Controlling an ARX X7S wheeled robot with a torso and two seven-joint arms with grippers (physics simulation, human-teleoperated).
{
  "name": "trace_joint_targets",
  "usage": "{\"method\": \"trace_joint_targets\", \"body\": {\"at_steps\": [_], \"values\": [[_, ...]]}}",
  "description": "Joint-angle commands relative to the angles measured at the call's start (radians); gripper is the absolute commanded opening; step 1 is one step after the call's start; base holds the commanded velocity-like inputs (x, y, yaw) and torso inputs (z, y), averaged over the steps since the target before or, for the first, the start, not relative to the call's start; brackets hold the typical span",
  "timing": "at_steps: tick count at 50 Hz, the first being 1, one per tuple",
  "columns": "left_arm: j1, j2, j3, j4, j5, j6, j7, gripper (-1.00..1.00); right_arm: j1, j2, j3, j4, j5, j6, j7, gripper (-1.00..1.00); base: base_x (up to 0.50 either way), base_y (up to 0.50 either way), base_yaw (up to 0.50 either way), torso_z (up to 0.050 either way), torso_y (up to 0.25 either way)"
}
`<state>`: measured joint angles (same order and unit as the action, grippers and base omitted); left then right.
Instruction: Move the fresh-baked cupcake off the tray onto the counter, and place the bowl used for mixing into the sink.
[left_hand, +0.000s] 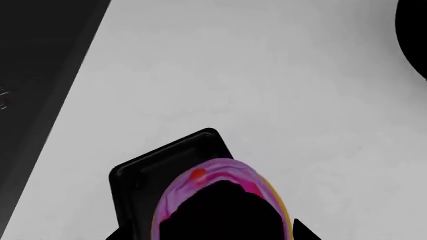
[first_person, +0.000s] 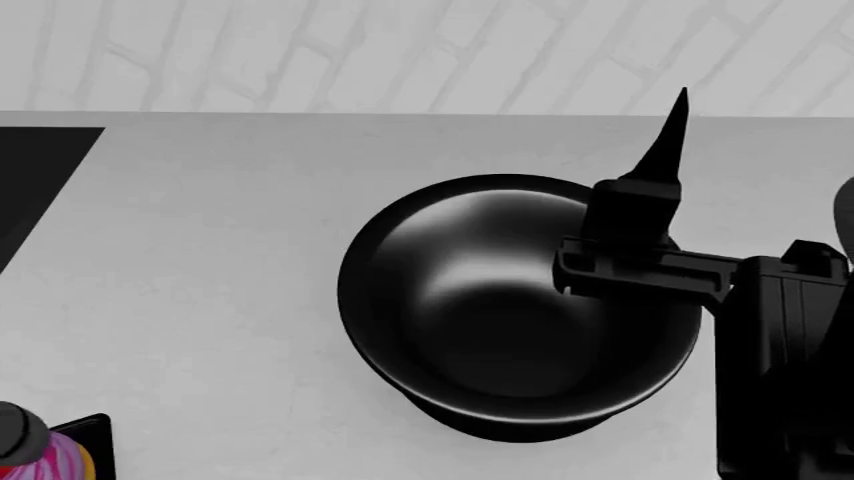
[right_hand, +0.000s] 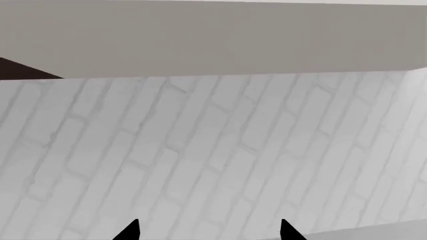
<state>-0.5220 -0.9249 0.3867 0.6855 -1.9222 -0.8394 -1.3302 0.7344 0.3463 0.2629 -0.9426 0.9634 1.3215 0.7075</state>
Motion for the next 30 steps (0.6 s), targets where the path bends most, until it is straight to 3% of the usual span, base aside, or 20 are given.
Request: {"method": "trace_joint_targets", "body": {"at_steps": [1,2,3,13,17,21,30], "values": [[0.016,0.008,0.015,0.000,0.034,-0.006,0.004,1.00,-0.004,0.010,-0.010,0.005,0.008,-0.016,0.010,1.00,0.00,0.00,0.00,0.000,0.000],[0.019,0.006,0.016,0.002,0.035,-0.006,0.002,1.00,-0.004,0.011,-0.012,0.006,0.008,-0.017,0.011,1.00,0.00,0.00,0.00,0.000,0.000],[0.022,0.003,0.014,0.006,0.036,-0.003,0.001,-1.00,-0.006,0.013,-0.014,0.007,0.007,-0.020,0.011,1.00,0.00,0.00,0.00,0.000,0.000],[-0.078,-0.035,-0.014,0.134,-0.089,0.022,-0.092,-1.00,-0.012,0.021,-0.032,0.020,0.004,-0.033,0.016,1.00,0.00,0.00,0.00,0.000,0.000],[-0.268,-0.053,-0.021,0.153,-0.250,0.056,-0.174,-1.00,-0.013,0.024,-0.031,0.020,0.010,-0.035,0.020,1.00,0.00,0.00,0.00,0.000,0.000],[-0.465,-0.018,0.049,0.154,-0.354,0.120,-0.236,-1.00,-0.008,0.024,-0.011,0.010,0.040,-0.022,0.035,1.00,0.00,0.00,0.00,0.000,0.000],[-0.566,0.141,0.202,0.018,-0.250,0.165,-0.197,-1.00,0.002,0.030,0.017,0.002,0.089,-0.011,0.059,1.00,0.00,0.00,0.00,0.000,0.000]]}}
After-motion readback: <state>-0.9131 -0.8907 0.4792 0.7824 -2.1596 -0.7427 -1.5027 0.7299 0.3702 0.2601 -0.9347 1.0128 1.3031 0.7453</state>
